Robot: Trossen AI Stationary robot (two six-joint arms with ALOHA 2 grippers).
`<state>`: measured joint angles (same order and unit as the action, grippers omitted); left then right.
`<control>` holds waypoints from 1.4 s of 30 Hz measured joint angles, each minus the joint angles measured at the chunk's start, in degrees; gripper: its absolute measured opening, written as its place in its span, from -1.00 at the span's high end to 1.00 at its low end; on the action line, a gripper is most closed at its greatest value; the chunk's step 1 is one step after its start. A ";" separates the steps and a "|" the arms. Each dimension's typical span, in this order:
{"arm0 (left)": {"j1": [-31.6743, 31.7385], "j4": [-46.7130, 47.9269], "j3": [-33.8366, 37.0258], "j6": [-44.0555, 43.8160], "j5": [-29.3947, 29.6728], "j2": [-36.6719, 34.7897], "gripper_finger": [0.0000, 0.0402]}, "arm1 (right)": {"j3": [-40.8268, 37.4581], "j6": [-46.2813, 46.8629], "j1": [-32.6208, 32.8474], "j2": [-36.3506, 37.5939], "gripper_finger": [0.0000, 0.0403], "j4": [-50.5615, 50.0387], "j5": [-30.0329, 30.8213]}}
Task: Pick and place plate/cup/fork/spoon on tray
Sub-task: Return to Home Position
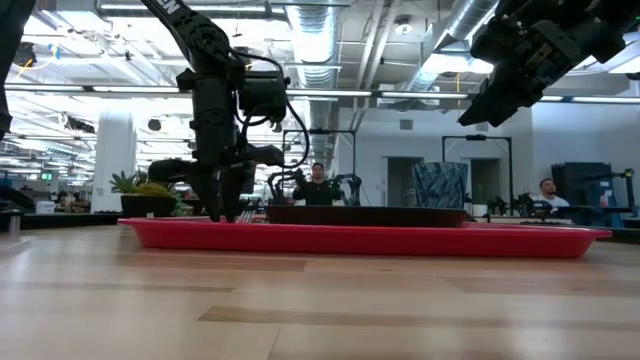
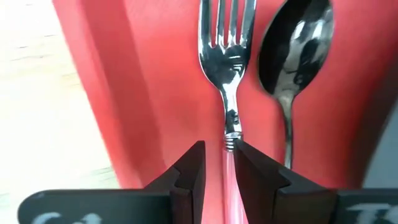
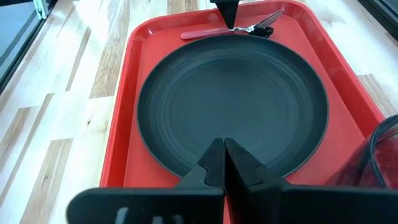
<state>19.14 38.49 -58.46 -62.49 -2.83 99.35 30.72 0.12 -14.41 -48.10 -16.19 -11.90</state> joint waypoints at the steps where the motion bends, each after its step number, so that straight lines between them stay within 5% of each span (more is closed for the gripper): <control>1: 0.00 0.43 0.00 0.25 0.00 -0.02 0.66 | 0.00 0.00 0.00 0.00 0.94 0.00 0.00; 16: 0.00 1.08 -0.04 0.39 0.23 -0.09 0.65 | 0.00 -0.07 0.00 0.00 0.94 0.00 0.00; 30: -0.77 6.86 -0.04 4.79 5.59 -9.01 0.33 | -0.02 -0.20 0.00 -0.02 0.94 0.00 0.00; 36: -4.70 5.19 0.21 16.56 11.55 -16.25 0.60 | 0.05 -0.42 0.01 0.13 0.94 0.73 0.02; 42: -8.18 -11.77 7.61 31.25 13.04 -25.46 0.97 | 0.39 -0.29 -0.07 1.65 0.94 1.72 0.08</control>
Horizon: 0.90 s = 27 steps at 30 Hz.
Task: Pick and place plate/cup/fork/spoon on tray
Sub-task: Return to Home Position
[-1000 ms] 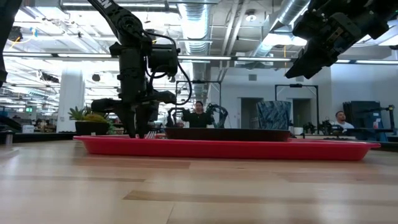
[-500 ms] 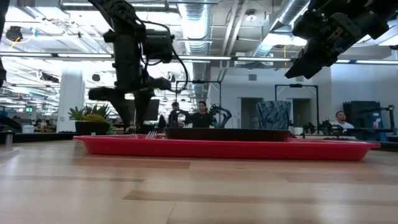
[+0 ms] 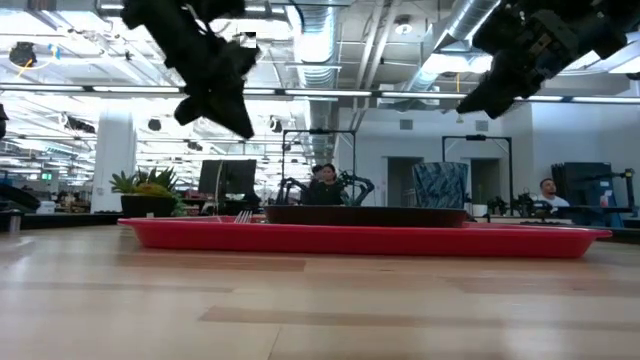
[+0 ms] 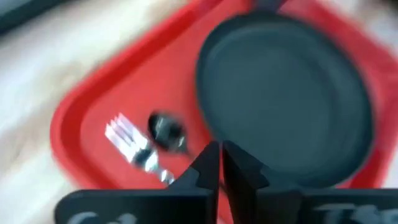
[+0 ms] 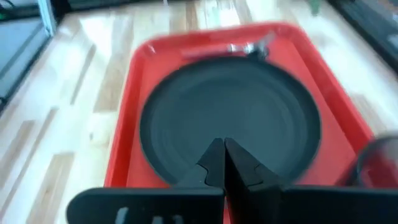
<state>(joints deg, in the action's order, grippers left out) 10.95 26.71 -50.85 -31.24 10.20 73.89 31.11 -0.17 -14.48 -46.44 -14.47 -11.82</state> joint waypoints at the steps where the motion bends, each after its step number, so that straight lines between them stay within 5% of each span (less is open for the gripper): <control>1: -0.26 -3.31 1.97 2.52 -0.11 -1.82 0.97 | 0.00 0.07 -0.14 0.07 0.94 -1.40 0.58; 6: -0.11 -17.41 13.73 9.43 -6.41 -12.55 0.99 | -0.02 5.84 -0.72 0.01 0.94 -6.51 4.40; 11: 0.47 -26.73 24.68 13.50 -12.26 -24.68 1.00 | -1.09 1.63 0.54 0.61 0.98 1.03 3.55; 18: 1.45 -31.18 37.40 13.85 -12.84 -42.10 1.00 | -11.43 3.85 -1.72 5.38 0.98 21.39 2.79; 27: 2.35 -30.94 48.66 13.66 -11.33 -62.86 1.00 | -25.72 5.58 -3.38 16.00 0.99 34.17 2.71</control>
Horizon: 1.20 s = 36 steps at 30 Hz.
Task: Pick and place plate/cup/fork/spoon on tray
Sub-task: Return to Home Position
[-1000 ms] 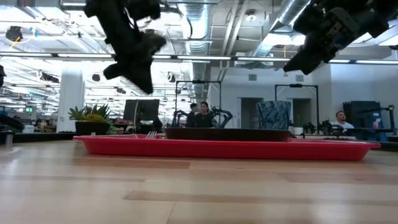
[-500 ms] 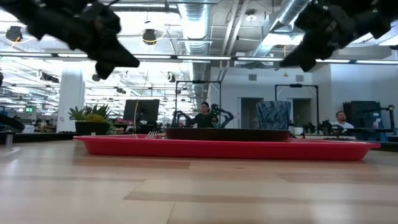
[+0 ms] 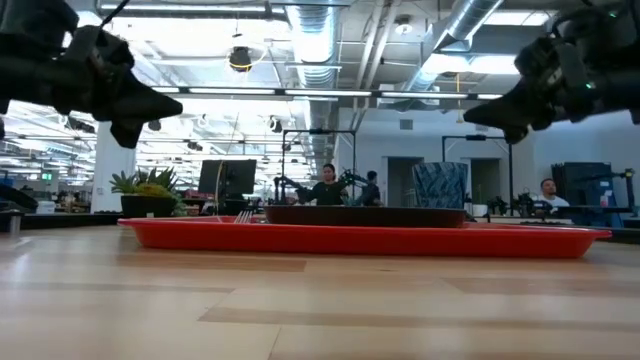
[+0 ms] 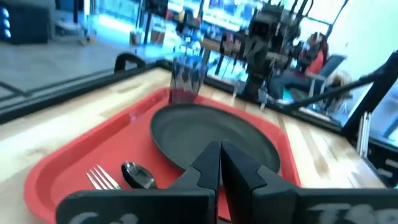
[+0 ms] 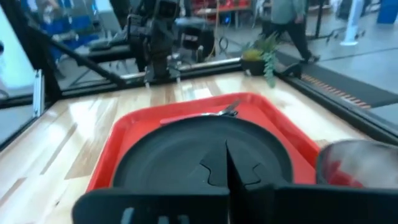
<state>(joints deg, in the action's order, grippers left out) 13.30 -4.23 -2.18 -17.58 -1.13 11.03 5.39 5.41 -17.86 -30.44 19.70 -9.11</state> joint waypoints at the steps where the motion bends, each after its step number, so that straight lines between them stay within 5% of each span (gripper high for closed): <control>1: 0.00 0.28 0.82 0.02 0.04 -1.99 1.00 | -1.21 0.48 -0.21 1.85 0.99 0.16 0.18; 8: -0.07 3.43 1.41 6.23 1.66 -8.84 1.00 | -4.90 1.84 -1.12 14.61 0.99 -4.68 0.36; 16: -0.89 3.00 1.56 5.89 1.75 -6.72 1.00 | -4.92 2.05 -0.80 30.22 1.00 -16.88 1.99; 27: -2.01 1.72 1.63 2.68 6.57 -7.15 1.00 | -4.96 3.64 -0.73 29.89 0.86 -18.11 8.17; 36: -2.19 1.74 0.96 7.45 1.15 -7.16 1.00 | -4.99 3.64 -0.66 29.72 0.84 -18.05 7.99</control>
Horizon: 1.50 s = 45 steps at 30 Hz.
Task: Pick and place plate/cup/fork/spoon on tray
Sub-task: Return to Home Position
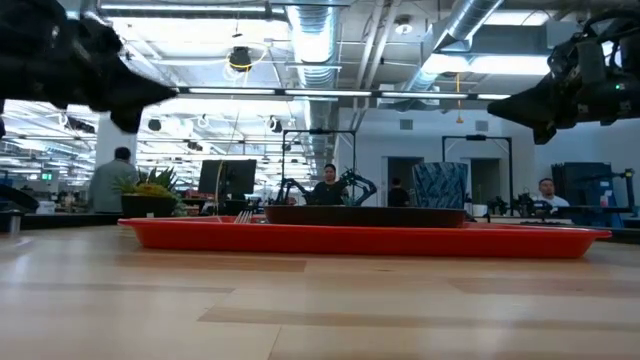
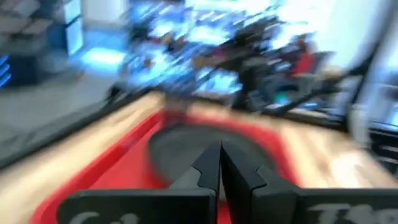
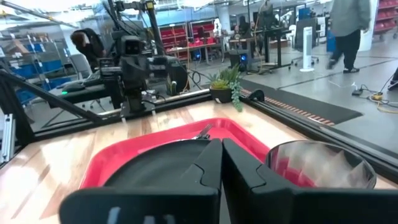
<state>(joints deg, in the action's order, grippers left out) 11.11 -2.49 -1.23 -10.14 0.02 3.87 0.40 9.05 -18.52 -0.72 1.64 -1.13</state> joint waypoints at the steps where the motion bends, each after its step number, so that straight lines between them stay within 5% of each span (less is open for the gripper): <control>1: -0.16 -1.84 0.44 1.85 -2.40 -0.87 1.00 | 0.00 0.01 0.00 -0.03 0.85 0.03 0.02; 7: -0.23 -2.25 0.65 3.05 -6.21 -3.41 1.00 | -0.04 0.01 0.04 -0.01 0.84 0.11 -0.10; 17: -0.21 -0.25 0.71 5.69 6.98 -3.57 1.00 | -0.04 0.01 0.04 0.01 0.85 0.29 -0.32; 45: -0.21 1.56 0.21 5.67 6.41 -3.61 1.00 | -0.09 0.04 0.04 0.01 0.85 0.29 -0.33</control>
<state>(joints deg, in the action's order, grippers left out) 10.90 -0.93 -1.02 -4.47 6.44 0.25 0.32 9.08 -18.48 -0.71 1.93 -1.45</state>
